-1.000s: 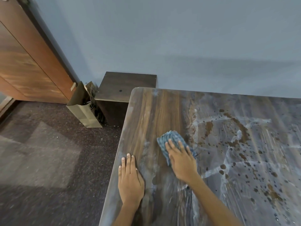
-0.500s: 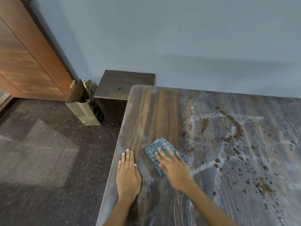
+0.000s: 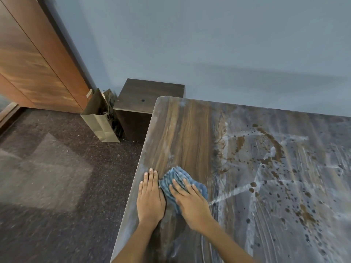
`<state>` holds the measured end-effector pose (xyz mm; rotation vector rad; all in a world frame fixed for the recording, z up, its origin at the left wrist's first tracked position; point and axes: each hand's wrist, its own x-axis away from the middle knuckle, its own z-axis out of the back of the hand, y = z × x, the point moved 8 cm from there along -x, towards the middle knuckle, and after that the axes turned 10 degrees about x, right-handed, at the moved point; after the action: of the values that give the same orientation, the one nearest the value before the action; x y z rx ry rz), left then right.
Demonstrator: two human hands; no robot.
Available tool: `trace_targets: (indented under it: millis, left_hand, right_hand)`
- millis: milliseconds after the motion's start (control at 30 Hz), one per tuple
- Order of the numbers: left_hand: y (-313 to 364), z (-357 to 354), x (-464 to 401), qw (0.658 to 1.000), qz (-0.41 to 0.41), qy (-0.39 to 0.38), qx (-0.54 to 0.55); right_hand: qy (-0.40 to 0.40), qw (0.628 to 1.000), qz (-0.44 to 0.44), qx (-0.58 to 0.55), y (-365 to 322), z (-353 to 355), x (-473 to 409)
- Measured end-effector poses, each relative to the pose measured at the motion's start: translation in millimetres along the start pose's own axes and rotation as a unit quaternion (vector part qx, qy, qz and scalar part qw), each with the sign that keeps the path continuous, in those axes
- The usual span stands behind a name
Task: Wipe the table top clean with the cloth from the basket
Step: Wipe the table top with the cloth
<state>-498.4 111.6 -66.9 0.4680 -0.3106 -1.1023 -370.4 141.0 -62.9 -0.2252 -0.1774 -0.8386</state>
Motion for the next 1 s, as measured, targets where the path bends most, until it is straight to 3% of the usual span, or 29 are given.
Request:
trace_targets:
  millis: [133,267,433,600,833,900,1000]
  left_hand:
    - [1.0,1.2,-0.7,1.0,0.004,0.002,0.015]
    - [0.7,1.8,-0.4,1.0,0.004,0.002,0.006]
    - [0.8,0.7,-0.1,1.0,0.003,0.007,-0.002]
    - [1.1,-1.7,-0.5,1.0,-0.005,0.003,-0.02]
    - [1.0,0.4,-0.6,1.0,0.004,0.008,0.001]
    - [0.1,0.2,0.0,1.0,0.004,0.008,0.005]
    - [1.7,0.5,0.0,1.0,0.005,0.014,0.007]
  right_hand:
    - [-0.018,0.998,-0.055,0.011,51.7,6.2,9.4]
    - [-0.011,0.995,-0.103,0.001,68.9,36.9,-44.0]
    - [0.009,0.998,-0.063,-0.028,28.0,49.5,-91.6]
    - [0.001,0.999,0.019,-0.044,-2.5,19.6,-36.5]
    - [-0.022,0.993,-0.093,-0.061,75.2,35.0,-50.9]
    - [-0.021,0.99,-0.122,-0.061,75.2,44.1,-74.2]
    - [-0.007,0.995,-0.082,-0.058,36.6,51.4,-96.1]
